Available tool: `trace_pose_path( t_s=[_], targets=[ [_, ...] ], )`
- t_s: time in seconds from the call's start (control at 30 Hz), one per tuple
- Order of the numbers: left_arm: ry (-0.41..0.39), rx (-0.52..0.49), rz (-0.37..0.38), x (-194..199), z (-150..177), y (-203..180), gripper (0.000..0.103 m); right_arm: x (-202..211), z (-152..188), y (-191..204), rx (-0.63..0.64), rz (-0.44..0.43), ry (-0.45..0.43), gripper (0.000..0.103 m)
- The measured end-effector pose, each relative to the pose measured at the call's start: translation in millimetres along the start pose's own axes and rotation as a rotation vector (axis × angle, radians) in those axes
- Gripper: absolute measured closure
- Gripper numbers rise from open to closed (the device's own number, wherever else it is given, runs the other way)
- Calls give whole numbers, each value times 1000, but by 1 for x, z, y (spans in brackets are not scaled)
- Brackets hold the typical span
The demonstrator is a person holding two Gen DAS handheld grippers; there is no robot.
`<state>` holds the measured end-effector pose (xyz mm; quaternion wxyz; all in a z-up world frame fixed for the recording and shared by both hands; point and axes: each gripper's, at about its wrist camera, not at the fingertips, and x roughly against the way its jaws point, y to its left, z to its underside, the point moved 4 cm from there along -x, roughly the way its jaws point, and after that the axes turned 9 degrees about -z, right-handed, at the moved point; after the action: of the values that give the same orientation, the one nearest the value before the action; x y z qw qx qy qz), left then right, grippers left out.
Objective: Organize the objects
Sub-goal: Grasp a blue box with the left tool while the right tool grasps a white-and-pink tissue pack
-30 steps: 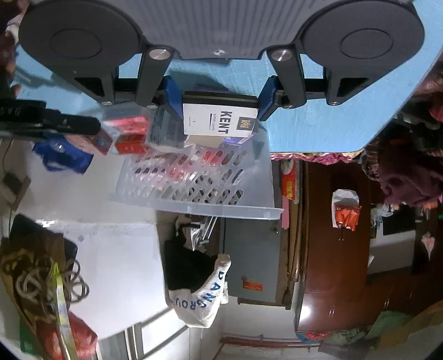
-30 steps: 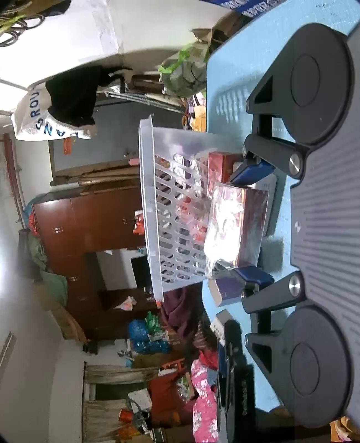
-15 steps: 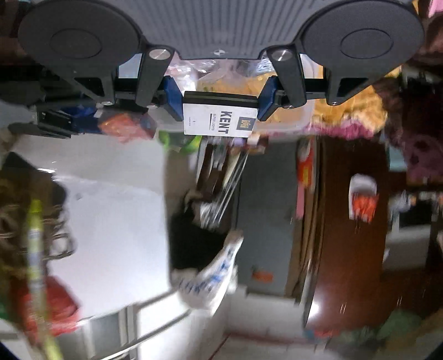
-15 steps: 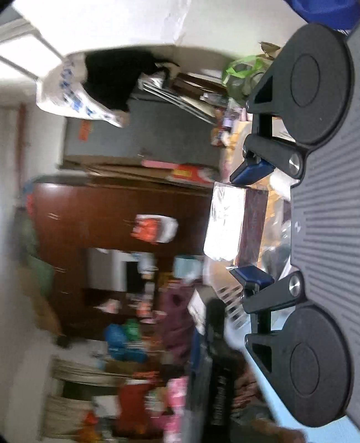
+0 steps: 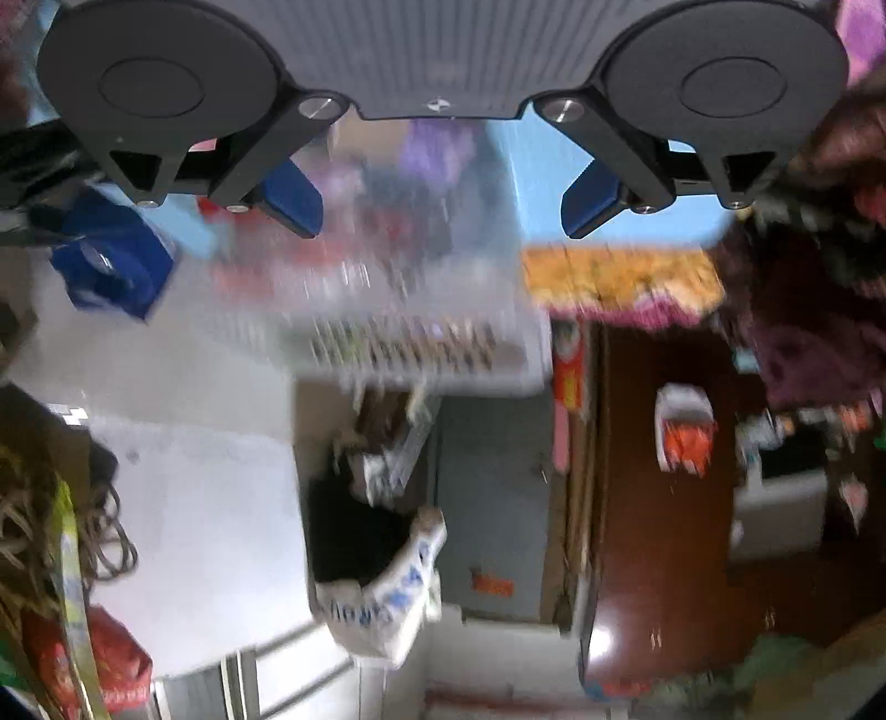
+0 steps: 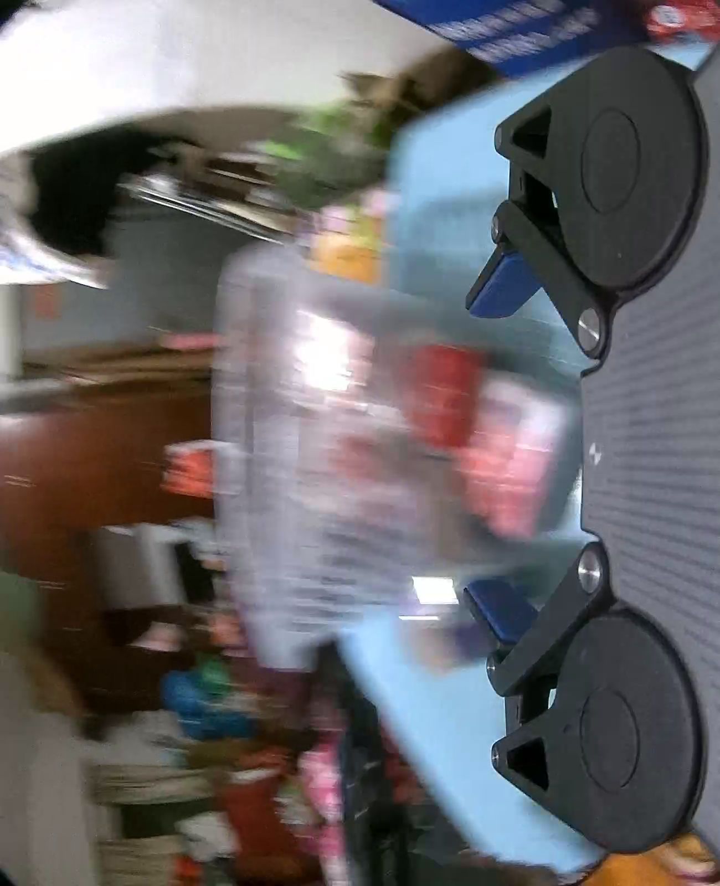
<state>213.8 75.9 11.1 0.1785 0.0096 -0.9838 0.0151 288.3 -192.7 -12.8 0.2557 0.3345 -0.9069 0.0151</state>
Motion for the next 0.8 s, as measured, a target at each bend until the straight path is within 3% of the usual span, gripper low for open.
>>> trace_pose_path(
  t_s=[0.1, 0.3, 0.37, 0.4, 0.53, 0.6, 0.63, 0.73, 0.8],
  targets=[
    [63, 9, 19, -6, 19, -1, 13, -22, 10, 4, 20, 57, 70, 0],
    [102, -41, 35, -17, 32, -13, 13, -46, 14, 5, 25, 103, 143, 1],
    [120, -43, 40, -24, 32, -18, 15, -47, 15, 4, 14, 99, 153, 8],
    [133, -46, 38, -25, 35, -20, 16, -43, 18, 5, 1, 93, 147, 16],
    [180, -27, 76, -31, 36, -25, 19, -35, 20, 7, 20, 95, 136, 21],
    [177, -24, 78, -32, 35, -28, 37, -23, 21, 7, 35, 111, 103, 21],
    [179, -25, 75, -31, 36, -29, 58, -16, 22, 6, 33, 113, 77, 21],
    [163, 14, 87, -29, 38, -26, 59, -3, 27, -3, 1, 92, 43, 21],
    [98, 44, 105, -18, 38, -23, 59, 7, 29, -11, -39, 64, 14, 21]
  ],
)
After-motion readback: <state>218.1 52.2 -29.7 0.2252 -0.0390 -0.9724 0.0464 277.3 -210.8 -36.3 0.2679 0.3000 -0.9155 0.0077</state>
